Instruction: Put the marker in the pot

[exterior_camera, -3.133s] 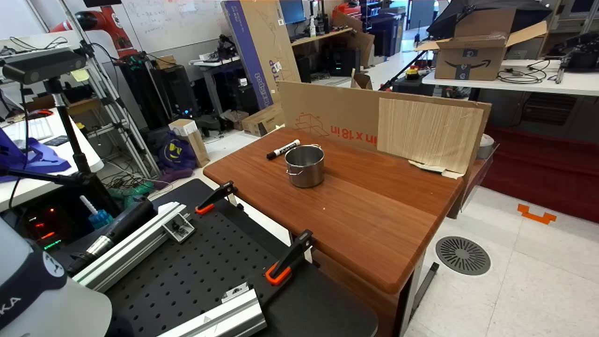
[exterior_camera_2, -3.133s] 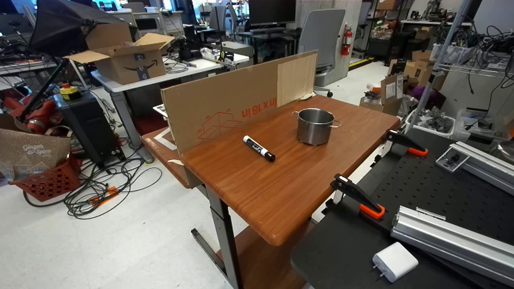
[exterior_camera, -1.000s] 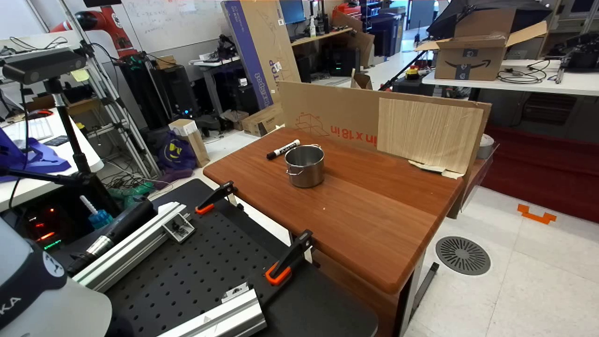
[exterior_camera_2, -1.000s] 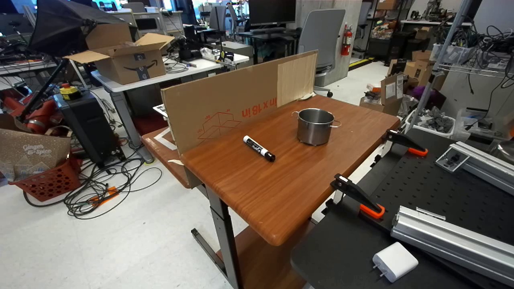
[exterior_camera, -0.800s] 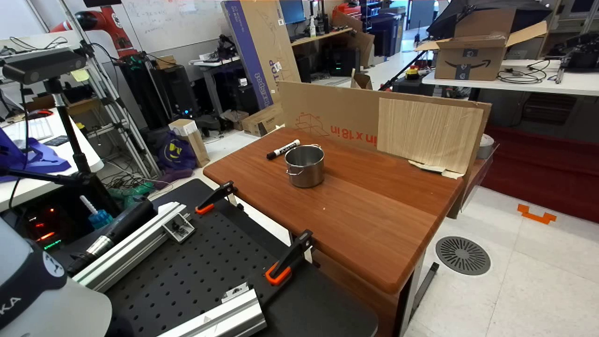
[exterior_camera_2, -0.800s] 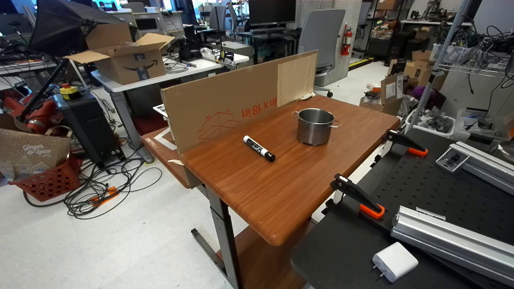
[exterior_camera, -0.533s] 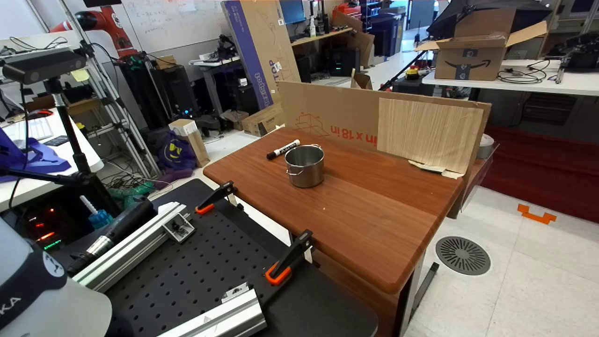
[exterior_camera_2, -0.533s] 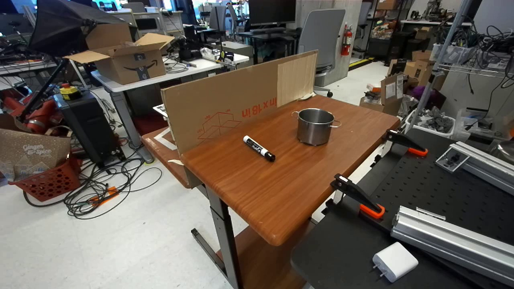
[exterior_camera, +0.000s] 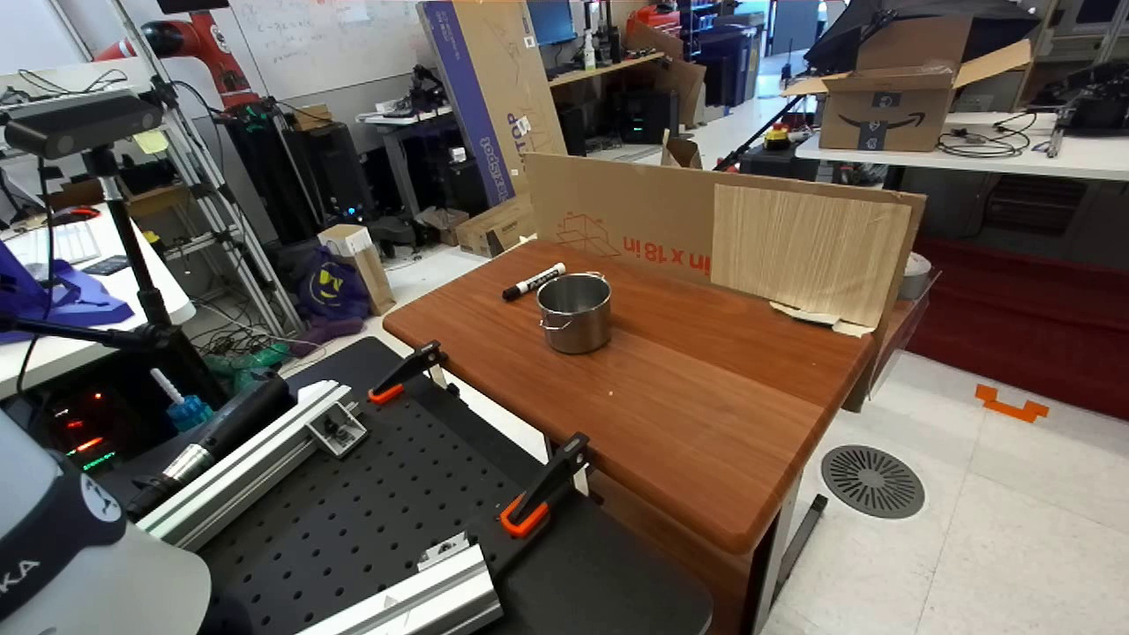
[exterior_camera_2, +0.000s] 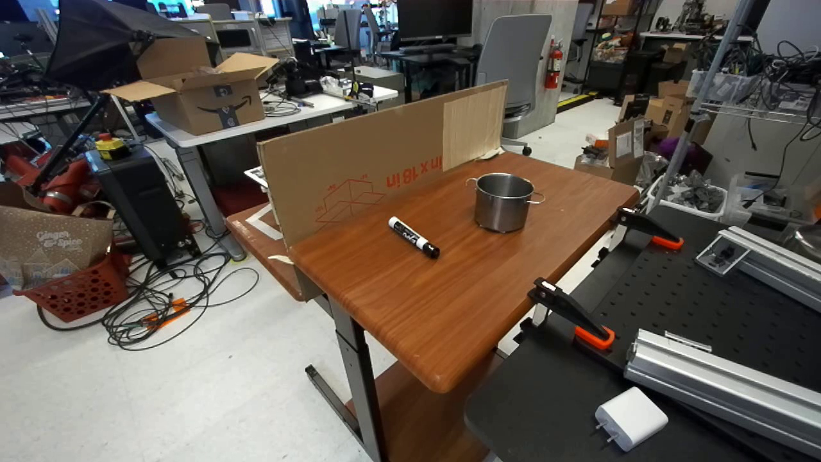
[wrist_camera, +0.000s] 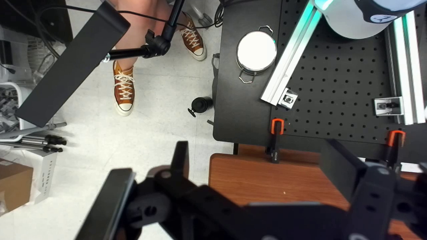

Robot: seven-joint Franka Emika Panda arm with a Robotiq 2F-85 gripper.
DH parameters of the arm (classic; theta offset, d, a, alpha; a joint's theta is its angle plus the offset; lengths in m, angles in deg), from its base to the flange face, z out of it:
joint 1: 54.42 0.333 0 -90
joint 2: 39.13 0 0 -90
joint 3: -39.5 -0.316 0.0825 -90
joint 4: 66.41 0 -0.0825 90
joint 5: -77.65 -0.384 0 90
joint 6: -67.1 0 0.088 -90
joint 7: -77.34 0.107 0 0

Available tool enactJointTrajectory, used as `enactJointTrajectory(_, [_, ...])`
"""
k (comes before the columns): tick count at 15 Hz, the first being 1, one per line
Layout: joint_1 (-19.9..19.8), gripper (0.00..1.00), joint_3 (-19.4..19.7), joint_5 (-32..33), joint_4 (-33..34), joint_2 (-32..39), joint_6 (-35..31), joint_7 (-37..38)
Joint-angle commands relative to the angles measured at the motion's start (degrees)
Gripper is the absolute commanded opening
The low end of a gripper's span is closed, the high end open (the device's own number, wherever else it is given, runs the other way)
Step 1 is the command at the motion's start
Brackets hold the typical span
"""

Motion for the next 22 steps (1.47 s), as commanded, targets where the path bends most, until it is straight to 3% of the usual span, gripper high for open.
enactJointTrajectory(1, [2.1, 1.00, 0.8, -2.0, -0.4, 0.0, -0.2, 3.2])
enactJointTrajectory(7, [4.6, 1.00, -0.2, -9.0, -3.2, 1.9, -5.2, 10.2])
enactJointTrajectory(13, [5.6, 1.00, -3.4, -16.7, -3.8, 7.8, -15.6, 17.9])
enactJointTrajectory(22, [8.3, 1.00, -8.2, -24.2, -4.1, 17.2, -31.1, 21.0])
